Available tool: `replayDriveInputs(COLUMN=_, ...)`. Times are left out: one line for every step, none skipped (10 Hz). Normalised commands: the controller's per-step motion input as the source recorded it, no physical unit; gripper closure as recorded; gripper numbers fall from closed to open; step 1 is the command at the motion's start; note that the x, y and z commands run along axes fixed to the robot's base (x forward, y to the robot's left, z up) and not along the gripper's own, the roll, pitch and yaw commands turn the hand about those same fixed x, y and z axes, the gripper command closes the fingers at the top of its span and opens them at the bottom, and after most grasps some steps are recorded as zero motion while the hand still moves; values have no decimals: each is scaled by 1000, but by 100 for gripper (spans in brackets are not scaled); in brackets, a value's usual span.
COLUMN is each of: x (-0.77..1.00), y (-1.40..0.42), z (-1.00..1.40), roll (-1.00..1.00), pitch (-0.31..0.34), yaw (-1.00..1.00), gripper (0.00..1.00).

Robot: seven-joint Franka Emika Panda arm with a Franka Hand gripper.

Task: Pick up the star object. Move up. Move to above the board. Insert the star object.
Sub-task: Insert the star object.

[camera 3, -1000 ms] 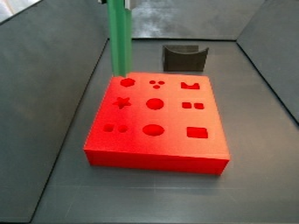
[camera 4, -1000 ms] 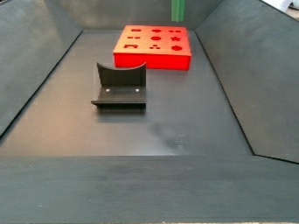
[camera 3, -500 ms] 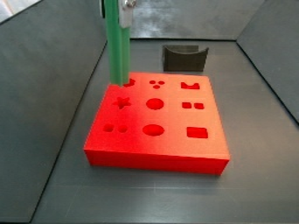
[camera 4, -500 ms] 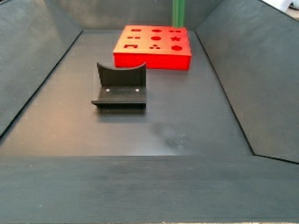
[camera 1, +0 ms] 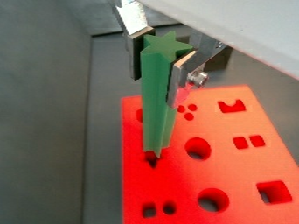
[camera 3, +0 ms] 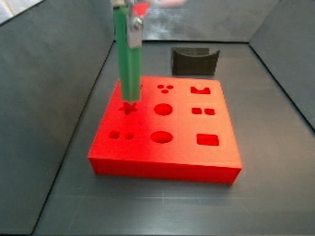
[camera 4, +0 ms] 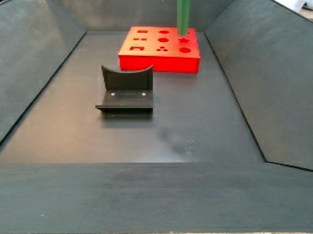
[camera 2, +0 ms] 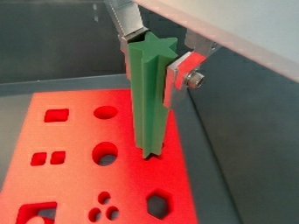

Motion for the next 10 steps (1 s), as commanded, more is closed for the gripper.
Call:
replayDriveInputs(x=-31, y=0, z=0, roll=0, pitch=0, yaw=0, gripper=100)
replayDriveInputs(x=-106, y=0, z=-111, roll=0, pitch=-40, yaw=0, gripper=100)
replayDriveInputs(x=-137, y=0, z=-114, roll=0, pitch=-130, yaw=0, gripper=100)
replayDriveInputs(x=0, y=0, z=-17, roll=0, pitch=0, yaw=0, gripper=100)
replayDriveInputs(x=0, y=0, z=-91, roll=0, pitch=-10, yaw=0, gripper=100)
replayDriveInputs(x=-26, y=0, z=-77, roll=0, pitch=-46, yaw=0, gripper=100)
replayDriveInputs(x=-20, y=0, z=0, roll=0, pitch=0, yaw=0, gripper=100)
replayDriveInputs(x=-40, y=0, z=0, roll=0, pitch=0, yaw=0, gripper=100)
replayDriveInputs(x=-54, y=0, z=0, roll=0, pitch=0, yaw=0, gripper=100)
replayDriveInputs(x=-46, y=0, z=-3, roll=0, pitch=0, yaw=0, gripper=100)
